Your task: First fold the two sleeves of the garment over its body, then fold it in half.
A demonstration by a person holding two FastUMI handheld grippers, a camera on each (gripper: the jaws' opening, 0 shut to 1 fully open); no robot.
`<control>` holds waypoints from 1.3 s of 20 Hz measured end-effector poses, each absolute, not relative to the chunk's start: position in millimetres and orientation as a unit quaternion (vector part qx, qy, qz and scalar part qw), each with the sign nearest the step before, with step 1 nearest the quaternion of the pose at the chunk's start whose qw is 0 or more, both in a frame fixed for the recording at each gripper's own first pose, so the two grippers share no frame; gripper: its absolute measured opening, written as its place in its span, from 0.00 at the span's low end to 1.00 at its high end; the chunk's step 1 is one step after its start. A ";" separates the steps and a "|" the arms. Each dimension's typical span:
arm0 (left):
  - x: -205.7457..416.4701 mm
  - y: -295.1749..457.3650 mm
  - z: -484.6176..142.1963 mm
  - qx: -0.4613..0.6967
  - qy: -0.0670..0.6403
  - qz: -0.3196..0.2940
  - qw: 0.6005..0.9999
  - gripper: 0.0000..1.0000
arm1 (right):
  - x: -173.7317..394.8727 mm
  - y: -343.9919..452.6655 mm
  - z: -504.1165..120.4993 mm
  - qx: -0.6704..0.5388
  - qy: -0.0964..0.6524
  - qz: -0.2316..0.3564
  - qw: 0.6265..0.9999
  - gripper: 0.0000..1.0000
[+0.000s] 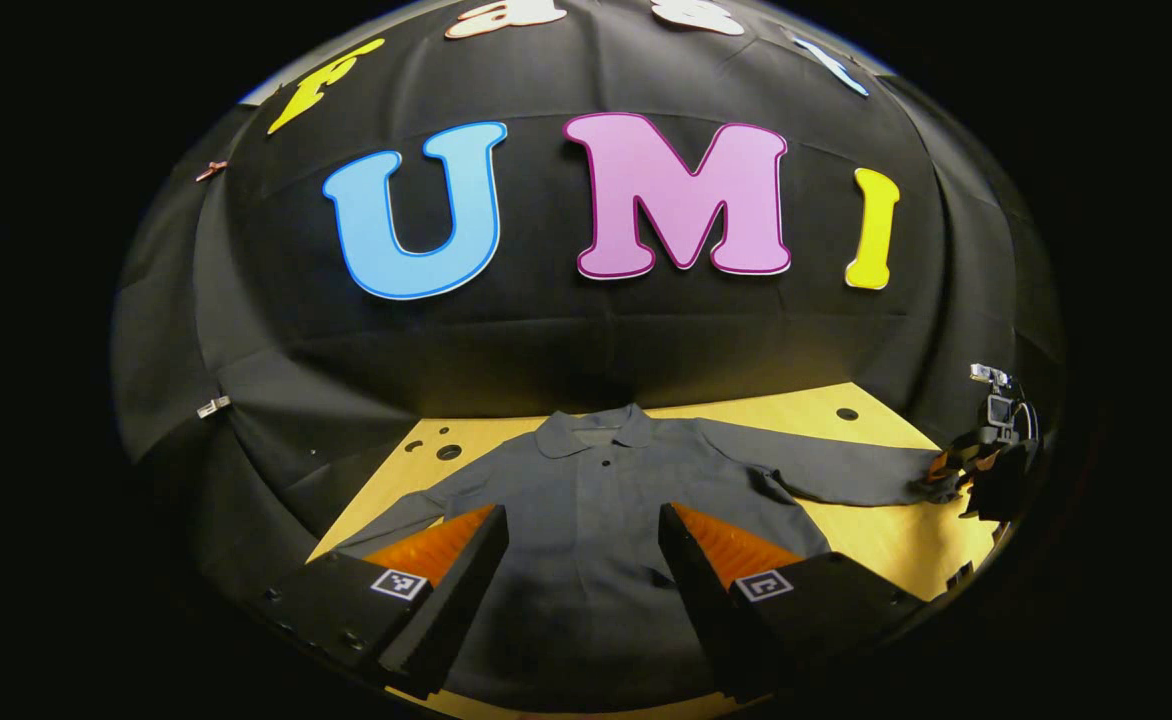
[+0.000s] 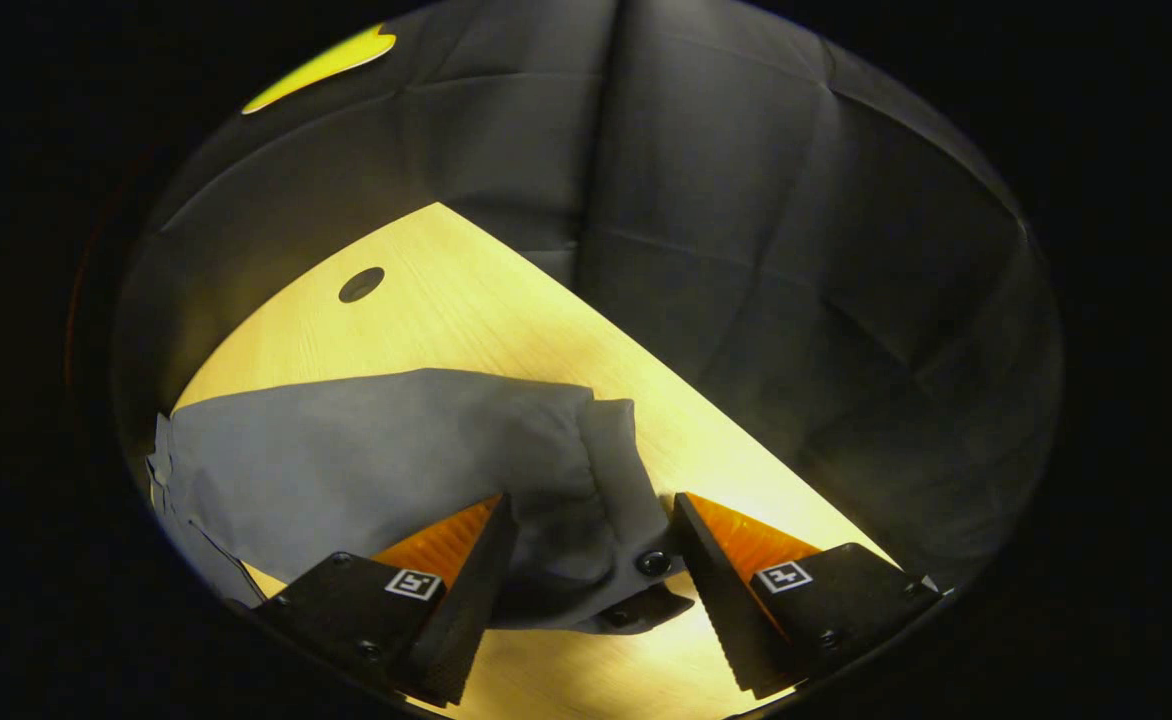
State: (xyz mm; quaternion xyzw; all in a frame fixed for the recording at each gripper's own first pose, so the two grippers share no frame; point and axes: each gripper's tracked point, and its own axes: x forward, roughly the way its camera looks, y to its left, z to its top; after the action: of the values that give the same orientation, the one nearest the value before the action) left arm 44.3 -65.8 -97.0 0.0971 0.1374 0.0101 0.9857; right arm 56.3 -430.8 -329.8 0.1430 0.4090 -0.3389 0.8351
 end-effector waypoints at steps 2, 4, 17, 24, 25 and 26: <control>44.0 -67.1 -97.1 0.098 0.140 0.009 0.985 0.96 | 55.6 -428.0 -328.5 0.138 0.413 -0.328 0.838 0.86; 41.2 -65.7 -95.8 0.099 0.140 0.011 0.985 0.96 | 62.8 -422.8 -333.9 0.132 0.416 -0.317 0.842 0.60; 16.4 -30.4 -90.5 0.091 0.136 0.043 0.986 0.96 | 80.1 -383.4 -307.4 0.097 0.401 -0.227 0.882 0.05; 2.0 -2.4 -78.8 0.088 0.123 0.052 0.987 0.96 | 90.0 -352.4 -229.3 0.053 0.349 -0.170 0.920 0.05; 0.0 2.8 -73.6 0.094 0.116 0.054 0.987 0.96 | 90.8 -350.4 -215.2 0.046 0.342 -0.160 0.925 0.05; -1.0 7.1 -69.0 0.097 0.110 0.055 0.988 0.96 | 92.3 -343.7 -199.7 0.039 0.334 -0.149 0.930 0.05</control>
State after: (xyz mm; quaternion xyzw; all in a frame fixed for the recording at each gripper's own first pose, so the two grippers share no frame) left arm -1.0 7.1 -69.0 0.0972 0.1099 0.0550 0.9876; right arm 92.3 -343.7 -199.7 0.0386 0.3339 -0.1493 0.9299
